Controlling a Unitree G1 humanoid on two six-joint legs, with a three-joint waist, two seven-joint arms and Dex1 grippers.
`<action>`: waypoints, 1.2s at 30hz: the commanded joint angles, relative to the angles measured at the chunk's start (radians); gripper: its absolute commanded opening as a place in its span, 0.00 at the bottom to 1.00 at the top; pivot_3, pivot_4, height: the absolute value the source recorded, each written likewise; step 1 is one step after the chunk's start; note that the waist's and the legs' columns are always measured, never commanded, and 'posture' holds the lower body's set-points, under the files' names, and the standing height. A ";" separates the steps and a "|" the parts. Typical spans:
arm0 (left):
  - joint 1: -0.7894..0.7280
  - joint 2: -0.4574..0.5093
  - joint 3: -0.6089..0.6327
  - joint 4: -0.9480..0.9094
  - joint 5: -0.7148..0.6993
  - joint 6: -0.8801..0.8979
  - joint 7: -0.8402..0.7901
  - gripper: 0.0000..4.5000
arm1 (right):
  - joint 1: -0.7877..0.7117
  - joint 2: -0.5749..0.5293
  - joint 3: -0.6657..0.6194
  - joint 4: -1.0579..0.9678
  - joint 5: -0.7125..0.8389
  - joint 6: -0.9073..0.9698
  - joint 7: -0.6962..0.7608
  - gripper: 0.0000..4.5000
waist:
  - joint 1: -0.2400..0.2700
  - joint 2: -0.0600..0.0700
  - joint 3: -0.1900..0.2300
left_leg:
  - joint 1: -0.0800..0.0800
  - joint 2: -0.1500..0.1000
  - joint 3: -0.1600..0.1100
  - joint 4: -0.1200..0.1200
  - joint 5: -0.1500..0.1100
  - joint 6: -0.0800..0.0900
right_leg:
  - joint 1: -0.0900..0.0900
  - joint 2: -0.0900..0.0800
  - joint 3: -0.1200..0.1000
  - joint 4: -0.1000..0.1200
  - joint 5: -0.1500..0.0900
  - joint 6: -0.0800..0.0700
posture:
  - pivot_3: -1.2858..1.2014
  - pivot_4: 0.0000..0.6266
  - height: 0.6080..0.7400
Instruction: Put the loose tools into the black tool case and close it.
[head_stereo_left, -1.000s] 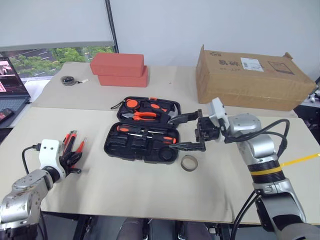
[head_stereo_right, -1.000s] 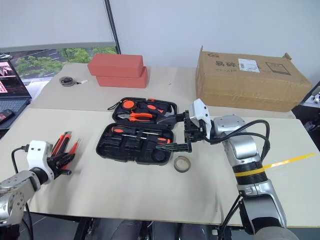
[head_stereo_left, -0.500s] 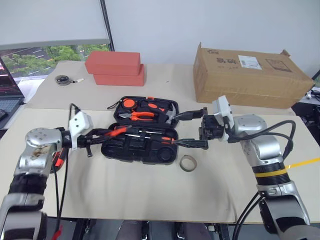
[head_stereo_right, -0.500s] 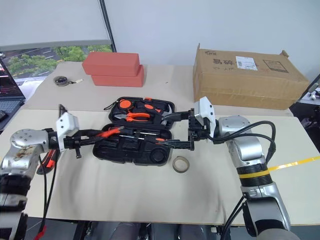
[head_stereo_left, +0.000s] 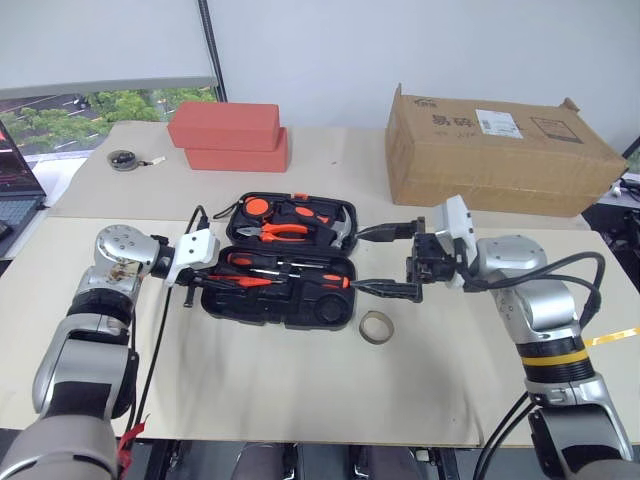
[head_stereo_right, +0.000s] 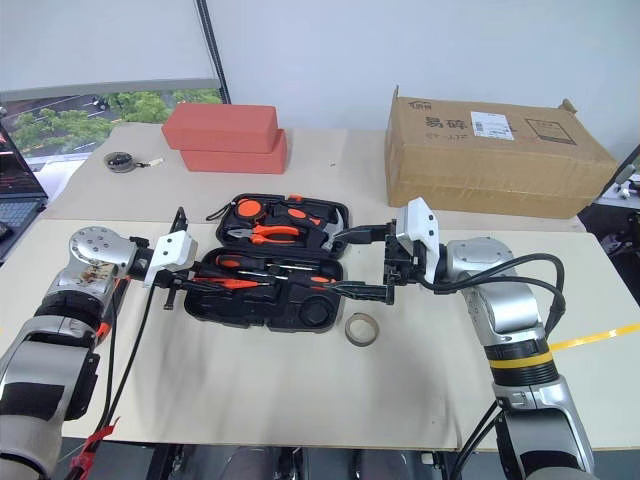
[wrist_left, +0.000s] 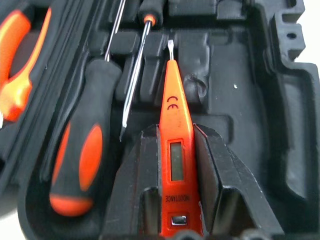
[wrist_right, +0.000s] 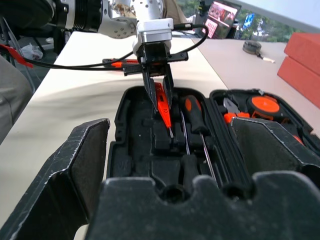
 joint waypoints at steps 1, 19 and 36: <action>-0.035 -0.006 -0.020 0.047 0.058 -0.037 0.039 0.10 | -0.003 -0.009 -0.027 -0.045 0.023 0.005 -0.010 1.00 | 0.000 0.000 0.000 | 0.000 0.000 0.000 0.000 0.000 0.000 | 0.000 0.000 0.000 0.000 0.000 0.000 | 0.52 0.24 0.79; -0.080 -0.028 -0.017 0.093 0.125 -0.128 0.130 0.63 | -0.009 0.007 -0.015 -0.040 0.015 -0.012 -0.018 1.00 | -0.003 0.000 0.000 | 0.000 0.001 -0.002 0.009 -0.003 0.004 | 0.003 -0.002 0.000 0.002 0.002 0.004 | 0.52 0.24 0.79; 0.143 -0.106 0.257 -0.455 -0.265 0.411 0.225 0.99 | 0.022 0.037 -0.009 -0.036 0.011 -0.026 -0.036 1.00 | -0.017 0.000 0.000 | -0.002 0.000 -0.002 0.011 -0.002 0.003 | 0.003 -0.001 0.001 0.002 0.003 0.005 | 0.52 0.24 0.79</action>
